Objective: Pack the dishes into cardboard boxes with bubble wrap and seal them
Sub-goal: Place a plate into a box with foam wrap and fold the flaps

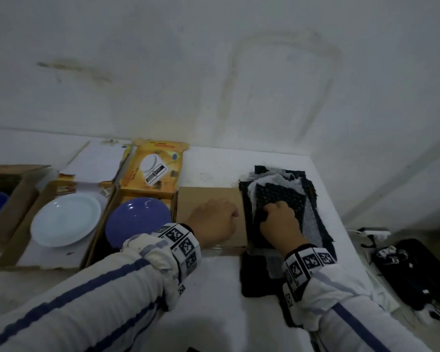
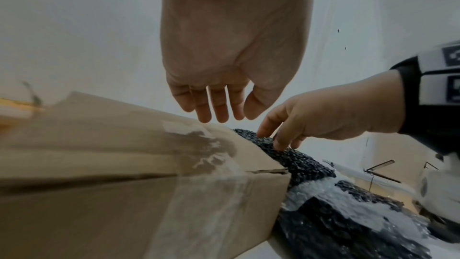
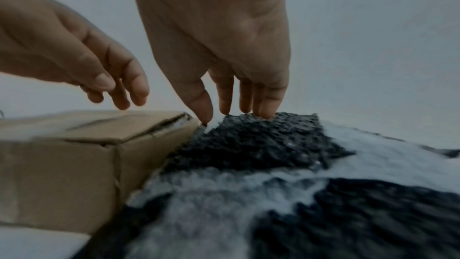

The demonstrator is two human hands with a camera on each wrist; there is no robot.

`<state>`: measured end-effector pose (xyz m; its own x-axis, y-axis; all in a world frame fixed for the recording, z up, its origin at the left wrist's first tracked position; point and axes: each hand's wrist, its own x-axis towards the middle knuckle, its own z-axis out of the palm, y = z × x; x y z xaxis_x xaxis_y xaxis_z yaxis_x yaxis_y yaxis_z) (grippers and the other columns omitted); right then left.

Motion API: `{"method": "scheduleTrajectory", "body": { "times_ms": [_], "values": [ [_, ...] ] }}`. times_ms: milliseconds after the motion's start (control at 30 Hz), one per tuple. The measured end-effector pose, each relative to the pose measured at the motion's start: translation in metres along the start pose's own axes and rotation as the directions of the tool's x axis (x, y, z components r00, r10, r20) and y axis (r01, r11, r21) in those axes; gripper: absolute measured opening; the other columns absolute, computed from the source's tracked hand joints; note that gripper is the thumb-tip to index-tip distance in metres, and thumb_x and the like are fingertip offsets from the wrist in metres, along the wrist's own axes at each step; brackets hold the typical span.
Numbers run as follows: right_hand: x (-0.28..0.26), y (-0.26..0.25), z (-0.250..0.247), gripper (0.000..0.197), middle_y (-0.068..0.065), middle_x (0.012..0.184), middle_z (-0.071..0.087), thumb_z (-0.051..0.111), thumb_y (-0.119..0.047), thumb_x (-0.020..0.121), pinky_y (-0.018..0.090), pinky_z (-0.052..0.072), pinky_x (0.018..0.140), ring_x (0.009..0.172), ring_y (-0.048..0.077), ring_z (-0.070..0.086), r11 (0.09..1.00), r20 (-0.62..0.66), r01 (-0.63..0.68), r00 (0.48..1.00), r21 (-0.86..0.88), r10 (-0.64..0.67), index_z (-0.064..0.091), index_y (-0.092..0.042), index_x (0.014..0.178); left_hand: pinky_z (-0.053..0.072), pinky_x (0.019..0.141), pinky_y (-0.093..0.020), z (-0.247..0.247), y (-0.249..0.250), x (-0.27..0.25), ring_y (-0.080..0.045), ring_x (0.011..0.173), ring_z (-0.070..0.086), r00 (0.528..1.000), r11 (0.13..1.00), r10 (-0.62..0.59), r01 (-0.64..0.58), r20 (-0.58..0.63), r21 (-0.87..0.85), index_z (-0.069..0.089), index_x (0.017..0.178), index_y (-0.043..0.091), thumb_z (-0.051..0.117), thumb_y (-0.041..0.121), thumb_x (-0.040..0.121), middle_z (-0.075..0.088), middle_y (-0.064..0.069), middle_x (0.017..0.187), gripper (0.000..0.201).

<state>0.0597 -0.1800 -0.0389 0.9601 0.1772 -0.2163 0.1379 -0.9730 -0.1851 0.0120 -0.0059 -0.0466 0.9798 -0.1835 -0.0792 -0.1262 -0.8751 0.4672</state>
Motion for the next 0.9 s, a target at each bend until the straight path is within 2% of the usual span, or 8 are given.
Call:
{"method": "scheduleTrajectory", "body": {
  "times_ms": [100,267,433,533,633,767,833,900],
  "values": [
    [0.003,0.019,0.007,0.042,0.012,0.134,0.034,0.05,-0.017,0.09,0.041,0.039,0.1,0.124,0.034,0.034,0.998,0.049,0.015,0.999,-0.068,-0.012,0.044,-0.01,0.131,0.046,0.09,-0.042,0.009,0.016,0.011,-0.028,0.107,0.051,1.0,1.0,0.01,-0.01,0.027,-0.021,0.059,0.121,0.016,0.045,0.02,0.092,0.054,-0.007,0.119,0.032],
    [0.008,0.031,0.02,0.028,0.012,0.124,0.043,0.047,-0.014,0.091,0.039,0.042,0.093,0.117,0.032,0.04,0.98,-0.003,0.124,0.992,-0.155,-0.125,0.055,-0.008,0.116,0.048,0.086,-0.043,0.018,0.024,0.019,-0.03,0.102,0.054,1.0,0.999,0.012,-0.013,-0.023,-0.039,0.062,0.121,0.013,0.045,0.016,0.09,0.059,-0.011,0.115,0.035],
    [0.012,0.039,0.014,0.021,0.012,0.118,0.05,0.053,-0.017,0.089,0.037,0.044,0.09,0.109,0.033,0.045,0.987,-0.085,0.156,0.984,-0.028,-0.158,0.067,-0.009,0.103,0.044,0.096,-0.039,0.01,0.036,0.019,-0.028,0.115,0.051,0.997,0.977,-0.071,0.071,0.007,-0.2,0.05,0.132,0.009,0.049,0.019,0.096,0.054,-0.013,0.127,0.038],
    [0.006,0.027,-0.008,0.016,0.01,0.106,0.057,0.062,-0.02,0.08,0.038,0.044,0.083,0.101,0.033,0.05,0.98,-0.264,0.196,0.948,0.044,-0.178,0.072,-0.012,0.089,0.038,0.098,-0.027,0.0,0.045,0.014,-0.016,0.131,0.039,0.996,0.847,-0.085,0.088,0.03,-0.525,0.031,0.144,0.015,0.053,0.022,0.096,0.043,-0.004,0.139,0.053],
    [0.0,0.001,-0.03,0.011,0.006,0.099,0.058,0.062,-0.022,0.078,0.04,0.044,0.084,0.096,0.027,0.052,0.942,-0.279,0.31,0.923,0.13,-0.265,0.068,-0.016,0.086,0.037,0.097,-0.02,-0.012,0.041,0.011,-0.005,0.128,0.035,0.997,0.673,-0.079,0.05,-0.004,-0.738,0.03,0.144,0.019,0.057,0.016,0.094,0.04,0.008,0.133,0.057],
    [0.001,-0.038,-0.043,0.004,0.002,0.091,0.056,0.063,-0.014,0.083,0.024,0.038,0.072,0.086,0.015,0.052,0.795,-0.207,0.419,0.908,0.439,-0.364,0.063,-0.018,0.083,0.049,0.085,-0.033,-0.032,0.013,-0.001,-0.019,0.101,0.06,0.972,0.653,-0.217,0.073,-0.094,-0.754,0.059,0.111,0.015,0.059,0.017,0.093,0.063,-0.006,0.108,0.018],
    [0.004,-0.06,-0.04,0.008,0.0,0.101,0.052,0.066,-0.01,0.081,0.018,0.033,0.081,0.101,0.007,0.045,0.738,-0.212,0.464,0.885,0.49,-0.415,0.065,-0.013,0.089,0.046,0.075,-0.034,-0.041,-0.007,-0.013,-0.02,0.087,0.059,0.943,0.627,-0.297,0.075,-0.149,-0.776,0.058,0.092,0.016,0.062,0.015,0.09,0.062,-0.005,0.089,0.005],
    [0.008,-0.084,-0.033,0.015,-0.001,0.106,0.05,0.068,-0.009,0.08,0.018,0.032,0.084,0.108,0.007,0.043,0.707,-0.137,0.452,0.879,0.545,-0.456,0.06,-0.019,0.088,0.043,0.07,-0.032,-0.05,-0.027,-0.028,-0.018,0.078,0.055,0.904,0.602,-0.37,0.058,-0.213,-0.797,0.053,0.08,0.019,0.065,0.014,0.087,0.057,-0.002,0.078,0.015]
  ]
}}
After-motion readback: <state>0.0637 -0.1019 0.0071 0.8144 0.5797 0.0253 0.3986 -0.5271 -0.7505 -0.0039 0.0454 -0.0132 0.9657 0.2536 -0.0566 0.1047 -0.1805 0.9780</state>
